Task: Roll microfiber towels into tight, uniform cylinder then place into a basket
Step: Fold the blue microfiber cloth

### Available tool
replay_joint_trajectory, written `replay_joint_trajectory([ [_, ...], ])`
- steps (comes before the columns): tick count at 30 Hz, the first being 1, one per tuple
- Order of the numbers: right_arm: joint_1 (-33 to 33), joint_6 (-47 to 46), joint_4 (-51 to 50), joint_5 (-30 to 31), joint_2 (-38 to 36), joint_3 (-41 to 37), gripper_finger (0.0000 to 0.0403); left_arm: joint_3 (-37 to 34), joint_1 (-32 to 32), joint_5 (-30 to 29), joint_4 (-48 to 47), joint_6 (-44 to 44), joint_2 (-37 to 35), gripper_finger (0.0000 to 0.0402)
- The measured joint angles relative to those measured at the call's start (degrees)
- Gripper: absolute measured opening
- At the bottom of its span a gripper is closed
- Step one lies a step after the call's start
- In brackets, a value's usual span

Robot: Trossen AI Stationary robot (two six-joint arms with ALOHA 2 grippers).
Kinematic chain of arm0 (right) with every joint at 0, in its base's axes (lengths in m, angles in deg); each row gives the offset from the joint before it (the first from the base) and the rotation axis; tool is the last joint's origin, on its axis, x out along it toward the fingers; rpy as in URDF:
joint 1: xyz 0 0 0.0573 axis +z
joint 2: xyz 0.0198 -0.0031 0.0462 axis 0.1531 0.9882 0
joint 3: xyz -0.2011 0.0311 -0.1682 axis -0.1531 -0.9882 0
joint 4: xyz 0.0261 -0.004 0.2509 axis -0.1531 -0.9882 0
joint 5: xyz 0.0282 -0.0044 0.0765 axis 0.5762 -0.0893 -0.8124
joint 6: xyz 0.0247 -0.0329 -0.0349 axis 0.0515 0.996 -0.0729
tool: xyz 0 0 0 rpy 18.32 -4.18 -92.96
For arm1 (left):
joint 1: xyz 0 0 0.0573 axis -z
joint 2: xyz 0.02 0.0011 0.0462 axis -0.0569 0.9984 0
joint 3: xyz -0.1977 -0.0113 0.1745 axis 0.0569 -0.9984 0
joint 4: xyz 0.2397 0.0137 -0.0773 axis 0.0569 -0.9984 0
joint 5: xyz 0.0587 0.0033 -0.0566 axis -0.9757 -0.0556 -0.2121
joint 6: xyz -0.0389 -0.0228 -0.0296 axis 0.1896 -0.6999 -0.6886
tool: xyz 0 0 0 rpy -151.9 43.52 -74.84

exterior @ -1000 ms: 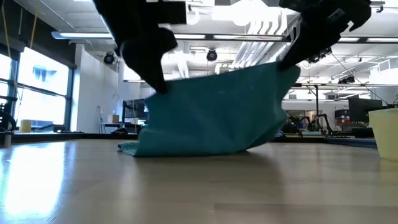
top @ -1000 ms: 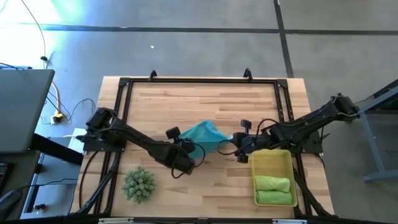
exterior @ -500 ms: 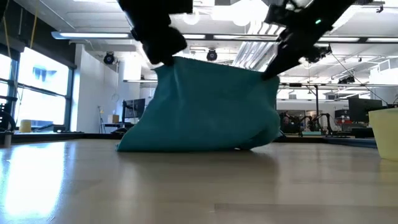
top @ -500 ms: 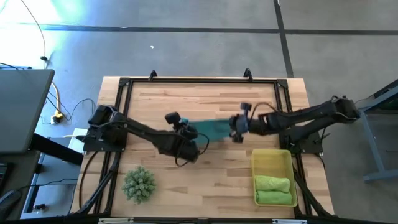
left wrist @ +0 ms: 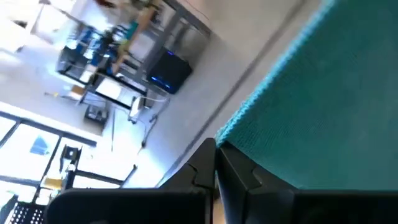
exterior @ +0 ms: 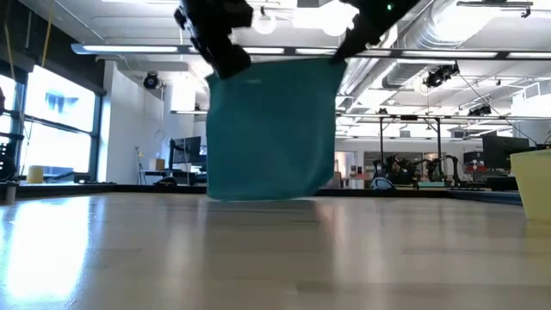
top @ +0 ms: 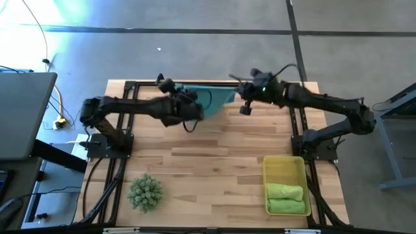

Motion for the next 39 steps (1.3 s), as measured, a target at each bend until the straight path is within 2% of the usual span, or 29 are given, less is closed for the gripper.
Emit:
replay_joint_trajectory([
  [2, -2.04, 4.38, -0.04, -5.05, 0.0, 2.87, 0.0, -0.03, -1.31, -0.71, 2.77, 3.65, -3.01, 0.0001],
  [4, -3.17, 6.2, 0.04, -7.51, -0.03, 5.39, 0.0, 0.05, -1.72, -0.57, 6.52, 5.88, -5.53, 0.0],
  [8, -3.64, 2.96, -2.25, -11.13, -0.17, 6.21, 0.0, -0.01, 0.1, 7.95, 7.97, 4.09, -8.96, 0.0],
  [11, -2.86, -2.9, -5.97, -14.28, -0.13, 2.12, 0.0, -0.22, 3.66, 12.95, 5.04, 0.09, -8.43, 0.0],
  [13, -1.45, -5.03, -5.83, -15.84, 0.09, -3.06, 0.0, -1.04, 7.04, 12.89, 4.92, -3.45, -6.3, 0.0],
  [15, 0.94, -6.23, -4.11, -17.42, 0.15, -8.91, 0.0, -3.41, 10.04, 15.66, 4.45, -6.57, -4.14, 0.0],
  [20, 9.79, -10.7, 6.88, -18.05, 0.14, -22.66, 0.0, -5.07, 18.51, 22.48, 3.59, -16.93, 3.1, 0.0],
  [22, 13.58, -12.55, 11.23, -18.1, 0.17, -26.61, 0.0, -4.84, 21.72, 23.17, 4.95, -20.3, 5.86, 0.0],
  [25, 18.72, -16.52, 14.86, -18.2, 0.13, -30.89, 0.0, -4.93, 25.25, 27.19, 5.62, -25.8, 9.03, 0.0],
  [34, 29.4, -30.35, 24.81, -16.59, 0.78, -34.91, 0.0, -4.88, 31.42, 40.01, 10.58, -38.34, 14.97, 0.0],
  [39, 31.43, -30.42, 29.13, -16.17, 2.47, -34.49, 0.0, -4.73, 33.1, 39.54, 10.23, -42.92, 14.43, 0.0],
])
